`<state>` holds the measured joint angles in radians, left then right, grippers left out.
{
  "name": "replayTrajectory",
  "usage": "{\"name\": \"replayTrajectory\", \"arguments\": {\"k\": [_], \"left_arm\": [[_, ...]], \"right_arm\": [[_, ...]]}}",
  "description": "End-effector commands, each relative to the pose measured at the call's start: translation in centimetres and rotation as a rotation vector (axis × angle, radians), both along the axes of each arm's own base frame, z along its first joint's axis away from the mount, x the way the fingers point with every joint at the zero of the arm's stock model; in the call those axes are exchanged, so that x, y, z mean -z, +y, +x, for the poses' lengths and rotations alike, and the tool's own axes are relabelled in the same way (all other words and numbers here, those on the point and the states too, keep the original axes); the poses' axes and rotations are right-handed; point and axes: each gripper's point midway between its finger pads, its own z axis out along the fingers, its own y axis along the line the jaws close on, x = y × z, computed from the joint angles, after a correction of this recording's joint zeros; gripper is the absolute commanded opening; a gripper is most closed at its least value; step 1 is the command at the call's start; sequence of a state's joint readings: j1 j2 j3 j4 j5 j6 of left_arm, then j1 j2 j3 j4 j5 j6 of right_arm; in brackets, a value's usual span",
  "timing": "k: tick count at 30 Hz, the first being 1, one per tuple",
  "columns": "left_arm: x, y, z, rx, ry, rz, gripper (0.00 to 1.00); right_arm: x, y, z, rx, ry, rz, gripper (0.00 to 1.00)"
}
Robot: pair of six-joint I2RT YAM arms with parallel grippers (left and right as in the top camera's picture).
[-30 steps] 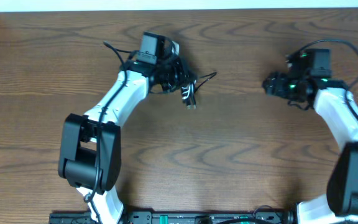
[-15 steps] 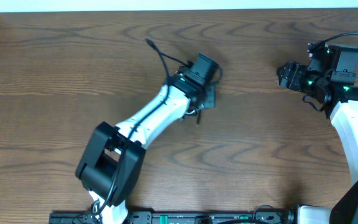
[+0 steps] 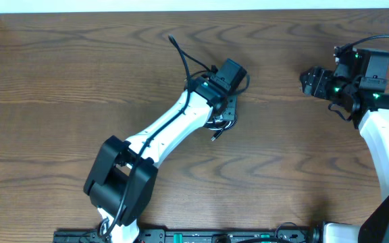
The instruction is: Untangle cables
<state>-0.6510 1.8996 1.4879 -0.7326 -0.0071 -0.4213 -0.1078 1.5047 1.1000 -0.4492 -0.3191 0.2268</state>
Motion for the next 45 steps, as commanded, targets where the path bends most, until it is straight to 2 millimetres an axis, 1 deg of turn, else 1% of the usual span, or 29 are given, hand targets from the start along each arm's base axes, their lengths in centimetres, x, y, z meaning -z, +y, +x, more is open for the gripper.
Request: {"name": "replayTrajectory", "arguments": {"k": [1,2,5,9,12,13,15,16,18,22,26,27,30,32,38,40,45], "left_arm": [[-3.5,1.8,1.4,-0.096,-0.044,-0.032,0.48],[-3.8,2.2,1.3,-0.112,-0.032,-0.045,0.48],[-4.2,4.0,1.3,-0.175,0.029,-0.101,0.47],[-4.1,6.8,1.4,-0.246,0.122,-0.163,0.47],[-3.8,10.0,2.2,-0.312,0.136,-0.143,0.47],[-3.8,10.8,2.5,-0.325,0.133,-0.143,0.47],[-3.8,13.3,3.4,-0.384,0.127,-0.147,0.47],[-3.8,14.2,3.7,-0.406,0.126,-0.152,0.47],[-3.9,15.2,4.0,-0.409,0.133,-0.175,0.47],[-4.1,16.2,4.2,-0.389,0.139,-0.213,0.46],[-4.0,16.0,4.1,-0.349,0.14,-0.212,0.46],[-3.8,16.0,4.0,-0.347,0.143,-0.21,0.45],[-3.6,16.0,3.8,-0.322,0.147,-0.2,0.45],[-3.4,16.0,3.6,-0.309,0.149,-0.195,0.45],[-3.0,15.8,3.3,-0.305,0.163,-0.193,0.45],[-2.9,15.9,3.2,-0.305,0.165,-0.193,0.45],[-2.8,15.9,3.1,-0.306,0.169,-0.192,0.45]], "right_arm": [[0.0,2.7,0.2,-0.084,-0.011,0.058,0.76],[0.0,3.3,0.3,-0.102,-0.014,0.064,0.76],[0.4,6.4,0.5,-0.192,-0.021,0.085,0.74],[0.8,11.5,0.3,-0.372,-0.064,0.064,0.71],[1.5,15.2,-0.4,-0.518,-0.1,0.011,0.69],[1.6,16.1,-0.6,-0.552,-0.109,0.0,0.69],[2.1,18.8,-1.4,-0.659,-0.14,-0.036,0.68],[2.3,19.4,-1.6,-0.685,-0.148,-0.049,0.67],[3.2,20.7,-1.9,-0.731,-0.155,-0.089,0.66],[5.8,22.5,-2.9,-0.815,-0.124,-0.133,0.63],[8.1,23.8,-3.9,-0.882,-0.087,-0.154,0.58],[8.6,23.9,-4.0,-0.885,-0.076,-0.159,0.54],[9.1,24.0,-4.0,-0.885,-0.069,-0.17,0.35],[9.2,23.9,-3.9,-0.879,-0.067,-0.178,0.3],[9.5,23.9,-3.9,-0.881,-0.064,-0.177,0.29],[9.5,24.0,-4.0,-0.902,-0.074,-0.191,0.31],[11.0,23.9,-4.5,-0.946,-0.05,-0.232,0.33]]}}
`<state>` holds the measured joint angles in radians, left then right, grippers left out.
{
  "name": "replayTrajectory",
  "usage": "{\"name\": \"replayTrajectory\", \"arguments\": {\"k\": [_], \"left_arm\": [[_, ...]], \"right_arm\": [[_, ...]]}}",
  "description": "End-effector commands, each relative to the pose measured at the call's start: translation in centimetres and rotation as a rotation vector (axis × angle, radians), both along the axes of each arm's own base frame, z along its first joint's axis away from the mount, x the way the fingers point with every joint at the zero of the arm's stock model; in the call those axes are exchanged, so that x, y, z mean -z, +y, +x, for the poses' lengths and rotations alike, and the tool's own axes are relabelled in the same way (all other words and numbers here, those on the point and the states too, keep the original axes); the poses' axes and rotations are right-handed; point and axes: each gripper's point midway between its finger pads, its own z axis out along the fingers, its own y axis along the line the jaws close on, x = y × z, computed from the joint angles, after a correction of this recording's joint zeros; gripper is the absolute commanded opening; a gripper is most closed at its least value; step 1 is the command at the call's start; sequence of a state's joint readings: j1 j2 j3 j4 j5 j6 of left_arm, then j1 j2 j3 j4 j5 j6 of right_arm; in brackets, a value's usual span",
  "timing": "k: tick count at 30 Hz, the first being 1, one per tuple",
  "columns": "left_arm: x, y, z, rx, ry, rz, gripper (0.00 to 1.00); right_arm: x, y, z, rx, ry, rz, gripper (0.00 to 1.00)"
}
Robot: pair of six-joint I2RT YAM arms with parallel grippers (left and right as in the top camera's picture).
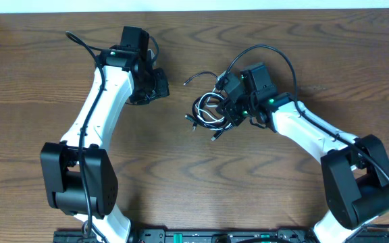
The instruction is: Untangle cables
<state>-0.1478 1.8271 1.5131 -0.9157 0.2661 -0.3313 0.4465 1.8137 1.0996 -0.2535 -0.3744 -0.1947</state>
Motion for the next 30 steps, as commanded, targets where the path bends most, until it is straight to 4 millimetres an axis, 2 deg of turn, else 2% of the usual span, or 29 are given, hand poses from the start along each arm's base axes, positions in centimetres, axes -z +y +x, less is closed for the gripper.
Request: {"name": "replayTrajectory", "arguments": {"k": [1,4,9,11,12,13,16,20,23,26,28,30], "left_arm": [[-0.1,-0.3,-0.6,0.028,0.001,-0.008,0.45],[-0.1,-0.3,-0.5,0.015,0.002,-0.012,0.41],[-0.2,-1.6,-0.4,0.039,-0.015,-0.016,0.41],[-0.2,-2.1,-0.4,0.052,-0.022,-0.017,0.41],[-0.2,-2.4,-0.4,0.059,-0.026,-0.017,0.4],[-0.3,-2.6,-0.3,0.057,-0.027,-0.016,0.41],[-0.3,-3.4,-0.3,0.04,-0.029,-0.028,0.4],[-0.5,-4.6,-0.4,0.067,-0.043,-0.033,0.41],[-0.5,-5.5,-0.6,0.089,-0.046,-0.034,0.41],[-0.5,-6.2,-0.8,0.107,-0.048,-0.039,0.41],[-0.6,-6.4,-0.8,0.113,-0.05,-0.044,0.41],[-0.7,-6.9,-0.8,0.125,-0.055,-0.065,0.41]], "right_arm": [[1.7,0.2,-0.5,-0.046,0.006,-0.041,0.33],[2.0,0.0,-0.4,-0.038,0.007,-0.051,0.28],[2.1,-0.1,0.1,-0.029,-0.01,-0.06,0.24],[2.4,-0.4,0.3,-0.012,-0.015,-0.083,0.16],[2.6,-0.7,0.5,0.011,-0.011,-0.091,0.05],[2.6,-0.8,0.7,0.041,-0.002,-0.088,0.01],[1.1,-0.5,1.5,0.124,0.001,-0.025,0.01],[-3.6,-0.7,2.3,0.181,-0.059,0.059,0.01],[-9.1,-1.4,2.2,0.201,-0.135,0.145,0.01],[-13.8,-2.3,1.2,0.192,-0.187,0.225,0.01],[-16.1,-3.1,0.4,0.189,-0.202,0.27,0.01],[-17.5,-4.1,-0.2,0.202,-0.191,0.309,0.01]]}}
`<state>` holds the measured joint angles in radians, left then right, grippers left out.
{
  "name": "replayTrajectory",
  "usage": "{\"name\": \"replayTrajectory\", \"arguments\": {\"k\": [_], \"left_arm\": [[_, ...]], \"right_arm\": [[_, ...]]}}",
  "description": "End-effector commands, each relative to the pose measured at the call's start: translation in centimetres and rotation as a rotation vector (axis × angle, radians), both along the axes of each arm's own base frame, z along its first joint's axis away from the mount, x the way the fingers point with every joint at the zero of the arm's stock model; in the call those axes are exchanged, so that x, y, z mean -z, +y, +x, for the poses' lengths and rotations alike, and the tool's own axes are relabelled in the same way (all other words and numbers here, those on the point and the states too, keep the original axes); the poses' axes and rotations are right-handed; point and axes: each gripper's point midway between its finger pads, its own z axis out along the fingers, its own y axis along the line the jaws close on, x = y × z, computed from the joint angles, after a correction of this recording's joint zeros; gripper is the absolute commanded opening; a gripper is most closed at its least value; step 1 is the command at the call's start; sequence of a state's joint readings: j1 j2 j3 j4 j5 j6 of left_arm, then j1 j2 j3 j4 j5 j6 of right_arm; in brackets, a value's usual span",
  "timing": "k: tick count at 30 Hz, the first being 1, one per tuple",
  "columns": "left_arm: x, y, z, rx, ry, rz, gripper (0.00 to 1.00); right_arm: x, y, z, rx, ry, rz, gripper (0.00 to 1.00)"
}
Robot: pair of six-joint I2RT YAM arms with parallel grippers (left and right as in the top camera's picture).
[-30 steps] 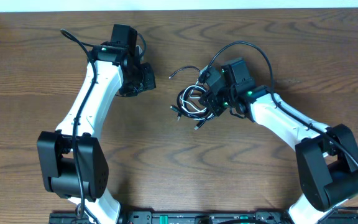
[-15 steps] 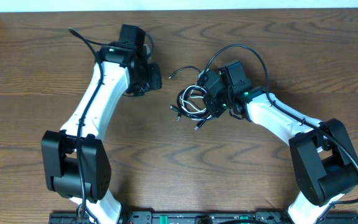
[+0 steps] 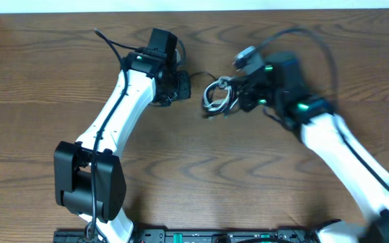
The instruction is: Untangle cables
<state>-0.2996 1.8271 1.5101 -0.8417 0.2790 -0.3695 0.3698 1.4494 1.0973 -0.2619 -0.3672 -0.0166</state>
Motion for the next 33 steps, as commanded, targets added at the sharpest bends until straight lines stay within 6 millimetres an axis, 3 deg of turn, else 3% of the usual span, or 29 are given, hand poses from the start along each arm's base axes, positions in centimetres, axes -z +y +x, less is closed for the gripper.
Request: {"name": "replayTrajectory", "arguments": {"k": [1,10,16,22,25,28,33], "left_arm": [[-0.4,-0.8,-0.4,0.023,-0.002,-0.049,0.4],[-2.4,-4.4,0.7,0.143,-0.084,-0.234,0.41],[-1.6,-6.2,0.3,0.214,-0.079,-0.25,0.41],[0.2,-8.0,-0.5,0.27,-0.047,-0.239,0.41],[0.4,-8.4,-0.5,0.28,-0.05,-0.238,0.4],[0.8,-7.9,-0.3,0.265,-0.051,-0.201,0.41],[2.0,-6.8,-1.1,0.23,0.005,-0.142,0.41]], "right_arm": [[-2.8,-1.1,-1.2,-0.008,0.028,0.111,0.01],[-3.7,-2.2,-2.2,-0.051,0.116,0.236,0.01],[-4.9,-2.8,-2.0,-0.048,0.139,0.306,0.01],[-9.2,-3.6,-2.0,-0.125,0.085,0.39,0.01],[-10.4,-4.5,-1.2,-0.092,0.052,0.387,0.01],[-9.6,-5.7,-0.3,-0.01,0.063,0.359,0.06],[-6.3,-8.1,0.9,0.176,0.133,0.254,0.24]]}}
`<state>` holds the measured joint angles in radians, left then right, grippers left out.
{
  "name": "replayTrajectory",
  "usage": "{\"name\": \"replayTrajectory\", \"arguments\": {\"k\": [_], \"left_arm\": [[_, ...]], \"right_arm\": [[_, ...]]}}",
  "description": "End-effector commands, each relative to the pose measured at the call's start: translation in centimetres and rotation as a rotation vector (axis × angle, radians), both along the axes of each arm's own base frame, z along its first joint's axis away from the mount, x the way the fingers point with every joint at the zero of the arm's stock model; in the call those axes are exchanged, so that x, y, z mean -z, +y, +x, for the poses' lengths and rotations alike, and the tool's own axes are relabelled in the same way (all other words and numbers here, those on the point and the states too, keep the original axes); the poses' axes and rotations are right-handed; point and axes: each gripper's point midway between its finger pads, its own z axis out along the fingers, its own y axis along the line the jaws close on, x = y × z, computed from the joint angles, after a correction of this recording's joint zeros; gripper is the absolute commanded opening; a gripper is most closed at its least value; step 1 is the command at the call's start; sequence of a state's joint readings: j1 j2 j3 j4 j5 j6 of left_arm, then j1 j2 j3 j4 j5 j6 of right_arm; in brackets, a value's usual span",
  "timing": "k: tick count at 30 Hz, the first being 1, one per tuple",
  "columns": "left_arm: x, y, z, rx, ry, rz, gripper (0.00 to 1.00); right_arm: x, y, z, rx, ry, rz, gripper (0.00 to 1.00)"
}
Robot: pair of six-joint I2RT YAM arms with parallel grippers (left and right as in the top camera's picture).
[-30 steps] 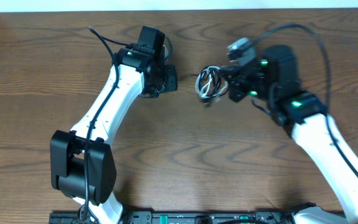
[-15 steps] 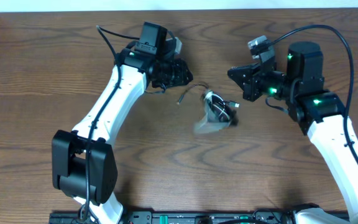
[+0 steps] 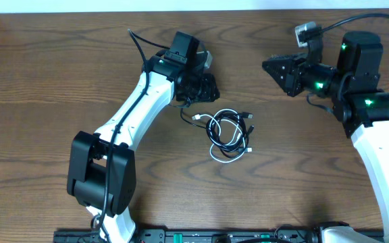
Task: Untangle cables
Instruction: 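Reach the left gripper down and grasp the black-and-white cable pile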
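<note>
A loose tangle of cables (image 3: 227, 133) lies on the table's middle, with black loops (image 3: 216, 124) above and a white cable (image 3: 224, 152) curling below. One black strand (image 3: 186, 115) runs up-left under my left gripper (image 3: 204, 88), which hovers just above-left of the tangle. Its fingers are dark against the arm, so their state is unclear. My right gripper (image 3: 277, 74) is raised at the upper right and points left. It is open, holds nothing and stands well clear of the cables.
The wooden table (image 3: 46, 135) shows a pale wall strip along its back edge (image 3: 181, 5). Each arm's own black lead arcs over it: the left arm's lead (image 3: 135, 42) and the right arm's lead (image 3: 329, 27).
The right gripper has let go of the bundle and now sits at the upper right. The cables lie lower on the table, spread wider. The left gripper has shifted slightly right.
First the left gripper was on the bundle at mid-table, with the right arm away at the far right. Then the left arm was off to the left and the right gripper was at the bundle. Then the right gripper held the bundle near the left one. Now the bundle lies loosened.
</note>
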<state>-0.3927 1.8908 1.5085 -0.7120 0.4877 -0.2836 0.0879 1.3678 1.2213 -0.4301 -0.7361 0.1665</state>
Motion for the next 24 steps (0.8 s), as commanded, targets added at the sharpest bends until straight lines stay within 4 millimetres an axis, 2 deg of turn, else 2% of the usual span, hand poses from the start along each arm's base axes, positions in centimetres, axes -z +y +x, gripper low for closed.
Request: {"name": "replayTrajectory", "arguments": {"k": [1,3,8,10,16,21,24], "left_arm": [[1.7,0.8,-0.7,-0.015,0.048,0.054,0.41],[2.2,0.5,-1.4,-0.006,0.075,0.065,0.41],[3.7,-0.7,-4.1,0.024,0.173,0.108,0.41],[4.2,-0.6,-5.2,0.035,0.198,0.152,0.41],[5.0,1.7,-8.7,0.043,0.301,0.326,0.41],[5.4,1.4,-10.6,0.011,0.371,0.355,0.41],[6.6,0.9,-11.4,-0.028,0.389,0.359,0.41]], "right_arm": [[1.6,-2.0,1.4,0.127,0.035,-0.082,0.27],[2.2,-2.3,1.5,0.142,0.054,-0.096,0.34],[3.2,-2.4,1.8,0.151,0.081,-0.108,0.41],[3.7,-2.7,2.0,0.164,0.094,-0.12,0.42],[5.2,-2.8,2.3,0.171,0.135,-0.134,0.44],[5.9,-2.8,2.5,0.169,0.157,-0.138,0.45],[6.0,-2.8,2.4,0.169,0.161,-0.139,0.46]]}}
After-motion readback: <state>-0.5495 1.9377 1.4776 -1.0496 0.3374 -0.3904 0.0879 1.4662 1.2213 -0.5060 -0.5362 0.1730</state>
